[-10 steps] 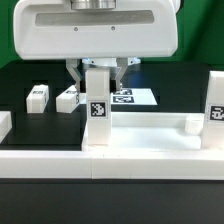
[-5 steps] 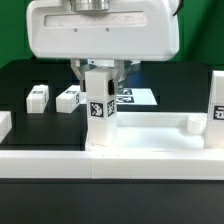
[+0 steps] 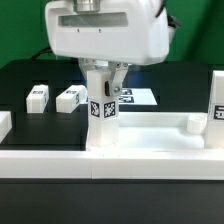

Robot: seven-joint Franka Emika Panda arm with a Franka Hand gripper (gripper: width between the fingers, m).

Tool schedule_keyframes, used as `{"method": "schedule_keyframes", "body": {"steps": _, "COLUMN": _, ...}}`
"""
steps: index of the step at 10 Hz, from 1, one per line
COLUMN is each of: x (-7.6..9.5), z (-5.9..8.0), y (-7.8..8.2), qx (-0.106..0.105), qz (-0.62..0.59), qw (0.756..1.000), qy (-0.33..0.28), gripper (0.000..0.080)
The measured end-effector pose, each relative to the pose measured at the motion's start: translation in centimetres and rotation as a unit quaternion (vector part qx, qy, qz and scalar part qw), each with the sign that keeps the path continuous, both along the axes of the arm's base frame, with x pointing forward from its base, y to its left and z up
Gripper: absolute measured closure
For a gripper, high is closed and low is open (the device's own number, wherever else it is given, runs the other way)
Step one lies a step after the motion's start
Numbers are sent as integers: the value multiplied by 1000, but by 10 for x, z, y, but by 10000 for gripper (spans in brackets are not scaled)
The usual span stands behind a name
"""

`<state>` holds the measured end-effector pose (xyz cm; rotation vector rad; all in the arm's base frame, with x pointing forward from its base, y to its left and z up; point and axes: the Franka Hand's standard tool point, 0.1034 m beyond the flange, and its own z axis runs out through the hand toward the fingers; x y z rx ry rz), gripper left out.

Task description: Assemble desk

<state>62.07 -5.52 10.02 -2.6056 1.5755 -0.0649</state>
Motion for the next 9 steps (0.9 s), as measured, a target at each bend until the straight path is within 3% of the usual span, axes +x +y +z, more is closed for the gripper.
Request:
{"method": "schedule_keyframes", "body": {"steps": 2, "x": 1, "z": 0, "y": -2, "qx": 11, "qz": -66, "qw": 998, "qy": 3, "gripper": 509}}
{"method": "schedule_keyframes", "body": {"steps": 5, "x": 1, "z": 0, "y": -1, "qx": 11, "qz": -60, "qw": 998, "qy": 2, "gripper": 509}}
{"method": "schedule_keyframes", "body": {"steps": 7, "x": 1, "z": 0, "y": -3, "qx": 5, "qz": -6, "qw": 1000, "qy": -2, "gripper": 234}}
{"method": "schedule_keyframes", "body": {"steps": 8, "x": 1, "z": -1, "y": -3, "qx": -1, "qz": 48, "qw": 999, "qy": -5, "gripper": 234}}
{"method": "schedule_keyframes", "body": {"steps": 9, "x": 1, "z": -3, "y": -1, "qx": -5, "qz": 100, "qw": 995, "qy": -7, "gripper": 165}}
